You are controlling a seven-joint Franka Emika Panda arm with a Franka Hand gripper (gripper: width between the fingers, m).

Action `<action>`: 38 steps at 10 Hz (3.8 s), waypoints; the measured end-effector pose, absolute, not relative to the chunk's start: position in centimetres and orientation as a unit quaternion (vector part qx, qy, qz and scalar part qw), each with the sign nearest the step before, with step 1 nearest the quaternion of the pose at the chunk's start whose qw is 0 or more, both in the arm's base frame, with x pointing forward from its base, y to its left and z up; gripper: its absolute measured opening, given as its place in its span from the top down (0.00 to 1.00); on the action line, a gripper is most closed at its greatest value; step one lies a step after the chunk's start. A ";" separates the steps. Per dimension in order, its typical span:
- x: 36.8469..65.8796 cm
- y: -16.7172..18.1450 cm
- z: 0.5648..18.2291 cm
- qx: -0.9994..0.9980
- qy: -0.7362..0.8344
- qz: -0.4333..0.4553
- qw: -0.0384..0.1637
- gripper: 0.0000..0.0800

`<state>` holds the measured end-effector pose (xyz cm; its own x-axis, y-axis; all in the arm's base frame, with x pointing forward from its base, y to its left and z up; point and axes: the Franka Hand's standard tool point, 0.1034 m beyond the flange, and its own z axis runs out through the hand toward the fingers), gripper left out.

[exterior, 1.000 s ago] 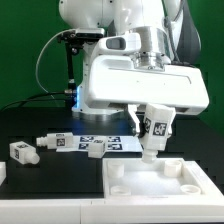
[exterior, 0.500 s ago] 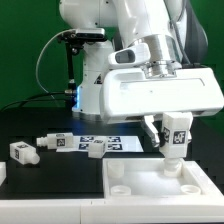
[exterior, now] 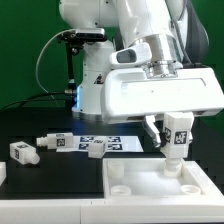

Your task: Assemble one leg

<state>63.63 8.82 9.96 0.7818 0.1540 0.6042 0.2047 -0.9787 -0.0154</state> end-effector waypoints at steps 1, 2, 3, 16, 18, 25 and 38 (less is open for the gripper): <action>63.4 9.5 9.2 -0.944 -0.098 -0.312 0.044 0.64; 63.4 9.5 8.6 -0.945 -0.097 -0.309 0.045 0.64; 63.1 9.3 7.9 -0.947 -0.096 -0.304 0.046 0.64; 62.7 11.0 5.3 -0.949 -0.104 -0.292 0.052 0.64; 62.7 11.0 5.3 -0.948 -0.104 -0.296 0.051 0.64; 63.5 9.7 8.9 -0.974 -0.116 -0.186 0.065 0.20; 64.5 10.9 7.1 -0.994 0.059 0.004 0.089 0.63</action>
Offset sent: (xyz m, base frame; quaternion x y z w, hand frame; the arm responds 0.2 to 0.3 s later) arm -0.0057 0.0102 -0.0199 -0.0067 0.0072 0.0095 0.9999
